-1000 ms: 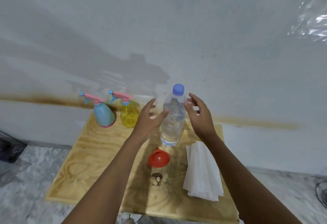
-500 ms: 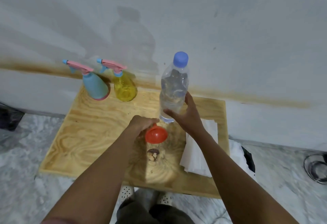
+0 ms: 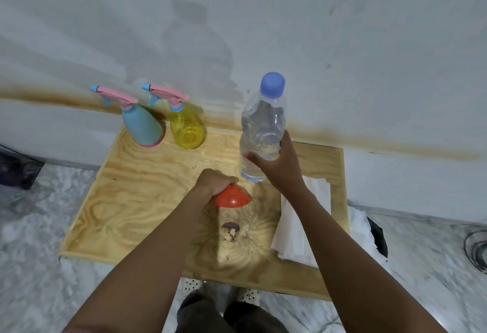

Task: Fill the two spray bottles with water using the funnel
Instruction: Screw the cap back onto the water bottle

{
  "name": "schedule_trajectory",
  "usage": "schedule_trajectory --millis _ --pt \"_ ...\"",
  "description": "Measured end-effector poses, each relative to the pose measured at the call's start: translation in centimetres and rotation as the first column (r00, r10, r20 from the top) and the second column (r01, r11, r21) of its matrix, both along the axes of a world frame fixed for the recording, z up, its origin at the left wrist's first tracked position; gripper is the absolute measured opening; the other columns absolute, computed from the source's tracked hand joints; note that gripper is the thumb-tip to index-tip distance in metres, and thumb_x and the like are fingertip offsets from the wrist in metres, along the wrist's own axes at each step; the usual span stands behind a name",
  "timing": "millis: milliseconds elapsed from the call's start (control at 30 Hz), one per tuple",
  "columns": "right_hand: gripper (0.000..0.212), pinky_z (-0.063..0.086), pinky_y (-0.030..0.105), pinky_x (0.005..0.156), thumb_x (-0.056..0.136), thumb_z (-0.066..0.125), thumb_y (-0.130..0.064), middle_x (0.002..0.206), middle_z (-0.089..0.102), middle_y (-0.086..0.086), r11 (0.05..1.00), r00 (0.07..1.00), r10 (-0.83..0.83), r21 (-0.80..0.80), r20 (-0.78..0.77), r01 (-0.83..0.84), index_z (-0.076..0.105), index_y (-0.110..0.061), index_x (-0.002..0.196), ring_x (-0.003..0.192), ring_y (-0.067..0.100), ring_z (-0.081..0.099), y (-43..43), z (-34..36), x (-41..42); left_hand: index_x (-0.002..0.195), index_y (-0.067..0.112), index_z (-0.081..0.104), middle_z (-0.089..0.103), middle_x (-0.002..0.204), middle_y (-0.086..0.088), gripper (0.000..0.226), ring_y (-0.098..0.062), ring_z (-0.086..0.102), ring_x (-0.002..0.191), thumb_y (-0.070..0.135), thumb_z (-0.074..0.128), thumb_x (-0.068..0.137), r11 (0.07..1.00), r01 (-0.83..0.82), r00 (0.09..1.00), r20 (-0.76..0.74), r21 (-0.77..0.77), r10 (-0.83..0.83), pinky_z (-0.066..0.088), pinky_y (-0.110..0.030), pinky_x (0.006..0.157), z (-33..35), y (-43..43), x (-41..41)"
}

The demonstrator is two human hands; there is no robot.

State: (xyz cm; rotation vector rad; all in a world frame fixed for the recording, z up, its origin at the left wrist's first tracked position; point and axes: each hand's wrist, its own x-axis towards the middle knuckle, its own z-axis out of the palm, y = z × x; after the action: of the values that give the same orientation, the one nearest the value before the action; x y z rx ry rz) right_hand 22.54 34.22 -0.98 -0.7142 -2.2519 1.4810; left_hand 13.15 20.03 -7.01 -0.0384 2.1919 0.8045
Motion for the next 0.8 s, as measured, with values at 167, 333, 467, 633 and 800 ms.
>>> schedule_trajectory --millis 167,333,467,633,800 --pt "0.069 0.055 0.043 0.090 0.072 0.085 -0.039 0.117 0.064 -0.008 0.998 0.998 -0.050 0.045 -0.033 0.052 0.049 -0.028 0.130 0.105 0.012 0.063 -0.2 0.3 -0.7 0.083 0.006 0.077 0.072 0.091 -0.002 0.024 -0.017 0.066 0.089 0.031 0.079 0.082 0.944 -0.145 0.949 -0.230 0.296 0.218 0.047 -0.026 0.077 -0.2 -2.0 -0.2" --pt "0.067 0.056 0.043 0.088 0.071 0.084 -0.044 0.114 0.066 -0.010 0.992 0.993 -0.098 0.069 -0.064 0.103 0.051 -0.029 0.127 0.103 0.013 0.065 -0.5 0.5 -1.5 0.098 0.009 0.075 0.064 0.095 -0.005 0.020 -0.024 0.065 0.089 0.024 0.075 0.085 0.941 -0.114 0.860 -0.442 0.319 0.254 0.054 -0.037 0.086 -0.4 -2.3 -1.6" --pt "0.066 0.056 0.040 0.089 0.071 0.084 -0.043 0.113 0.066 -0.011 0.990 0.988 -0.116 0.069 -0.102 0.123 0.052 -0.028 0.126 0.103 0.011 0.065 -0.3 1.3 -3.0 0.104 0.009 0.074 0.064 0.100 -0.007 0.023 -0.028 0.065 0.095 0.024 0.071 0.088 0.947 -0.109 0.827 -0.501 0.303 0.255 0.053 -0.038 0.088 -0.4 -0.9 -3.1" --pt "0.067 0.055 0.038 0.090 0.072 0.084 -0.043 0.115 0.064 -0.009 0.984 0.982 -0.139 0.095 -0.125 0.151 0.051 -0.024 0.127 0.104 0.013 0.063 0.4 1.9 -5.9 0.107 0.012 0.073 0.062 0.106 -0.011 0.024 -0.030 0.062 0.096 0.029 0.063 0.092 0.976 -0.107 0.810 -0.552 0.188 0.195 0.049 -0.035 0.081 -0.6 1.2 -5.1" --pt "0.066 0.054 0.032 0.087 0.072 0.084 -0.041 0.115 0.066 -0.005 0.986 0.985 -0.136 0.081 -0.107 0.145 0.052 -0.022 0.127 0.101 0.012 0.063 1.0 1.3 -7.6 0.106 0.012 0.072 0.061 0.107 -0.011 0.025 -0.031 0.061 0.097 0.030 0.057 0.095 0.993 -0.074 0.814 -0.570 0.097 0.116 0.046 -0.032 0.076 -1.5 2.7 -6.7"
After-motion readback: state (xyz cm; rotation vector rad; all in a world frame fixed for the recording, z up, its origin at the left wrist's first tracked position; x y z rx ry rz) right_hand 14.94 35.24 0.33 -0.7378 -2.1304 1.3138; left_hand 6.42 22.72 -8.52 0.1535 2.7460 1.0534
